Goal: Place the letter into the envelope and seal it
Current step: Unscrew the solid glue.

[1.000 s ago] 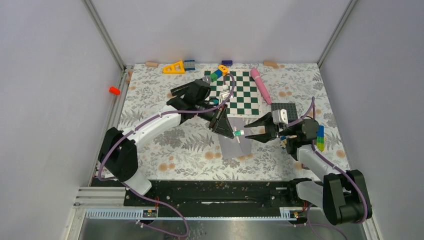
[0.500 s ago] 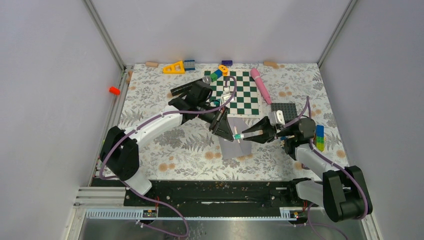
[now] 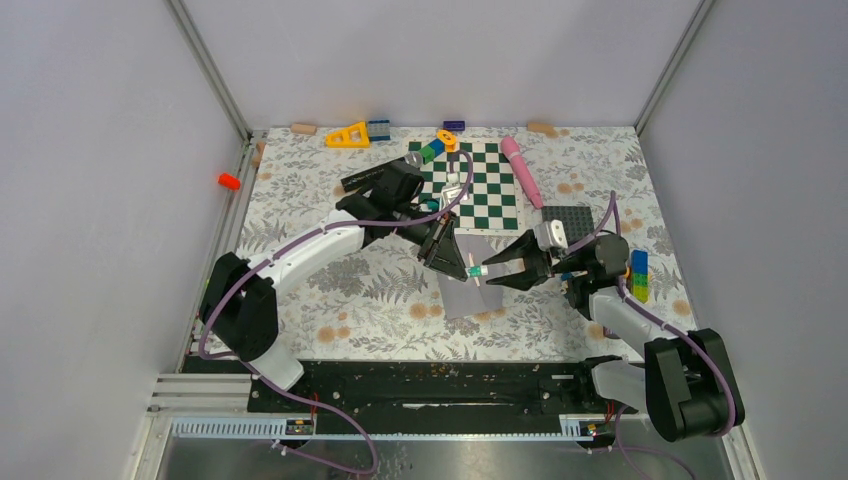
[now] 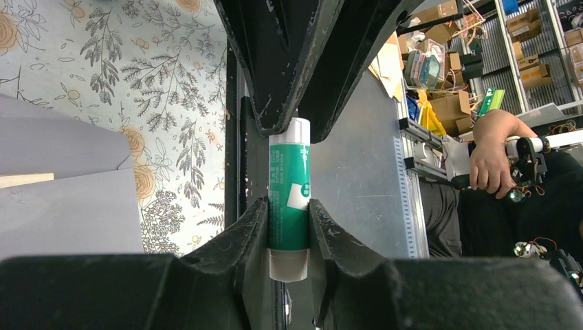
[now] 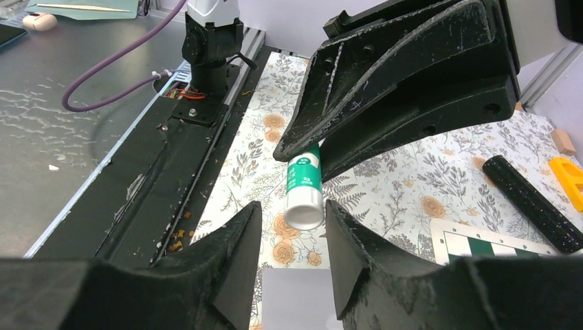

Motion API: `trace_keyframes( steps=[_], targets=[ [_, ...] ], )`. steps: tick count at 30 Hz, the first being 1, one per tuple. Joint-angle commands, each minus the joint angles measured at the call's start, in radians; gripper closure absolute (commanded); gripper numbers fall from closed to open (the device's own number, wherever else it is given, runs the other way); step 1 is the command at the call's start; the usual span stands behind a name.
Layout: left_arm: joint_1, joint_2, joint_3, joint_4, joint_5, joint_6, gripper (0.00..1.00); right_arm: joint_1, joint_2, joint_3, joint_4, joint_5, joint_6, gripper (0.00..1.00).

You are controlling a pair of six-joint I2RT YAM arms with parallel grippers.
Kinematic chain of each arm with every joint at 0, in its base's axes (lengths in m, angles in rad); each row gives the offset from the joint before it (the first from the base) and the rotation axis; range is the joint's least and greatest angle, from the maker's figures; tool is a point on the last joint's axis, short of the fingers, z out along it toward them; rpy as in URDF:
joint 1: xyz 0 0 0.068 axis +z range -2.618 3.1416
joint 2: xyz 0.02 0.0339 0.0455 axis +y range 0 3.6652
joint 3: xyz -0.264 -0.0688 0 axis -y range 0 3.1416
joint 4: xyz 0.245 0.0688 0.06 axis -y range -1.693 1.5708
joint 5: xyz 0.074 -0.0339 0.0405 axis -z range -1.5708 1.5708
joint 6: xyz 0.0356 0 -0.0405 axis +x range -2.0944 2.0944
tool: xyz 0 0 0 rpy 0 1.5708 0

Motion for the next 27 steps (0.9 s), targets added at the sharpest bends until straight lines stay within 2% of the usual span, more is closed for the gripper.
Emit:
trace_keyframes(
  steps=[1, 7, 10, 12, 17, 23, 27],
  targets=[
    [-0.008, 0.0, 0.048, 0.009, 0.031, 0.038, 1.0, 0.015, 0.005, 0.02, 0.022, 0.004, -0.017, 0.55],
    [-0.009, 0.0, 0.05, 0.006, 0.025, 0.043, 1.0, 0.03, 0.004, 0.023, 0.006, 0.009, -0.017, 0.64],
    [-0.011, 0.0, 0.065, -0.032, 0.008, 0.076, 1.0, 0.031, 0.014, 0.029, 0.007, 0.012, 0.006, 0.75],
    [-0.011, -0.003, 0.086, -0.069, -0.016, 0.109, 1.0, 0.032, 0.024, 0.035, 0.022, 0.011, 0.056, 0.78],
    [-0.012, -0.046, 0.108, -0.125, -0.134, 0.195, 1.0, 0.031, 0.059, 0.074, 0.034, 0.026, 0.283, 0.86],
    [-0.035, -0.111, 0.095, -0.129, -0.297, 0.263, 1.0, 0.031, 0.165, 0.155, 0.101, 0.092, 0.685, 0.87],
    [-0.062, -0.14, 0.083, -0.129, -0.401, 0.3, 1.0, 0.031, 0.195, 0.181, 0.029, 0.139, 0.815, 0.84]
  ],
)
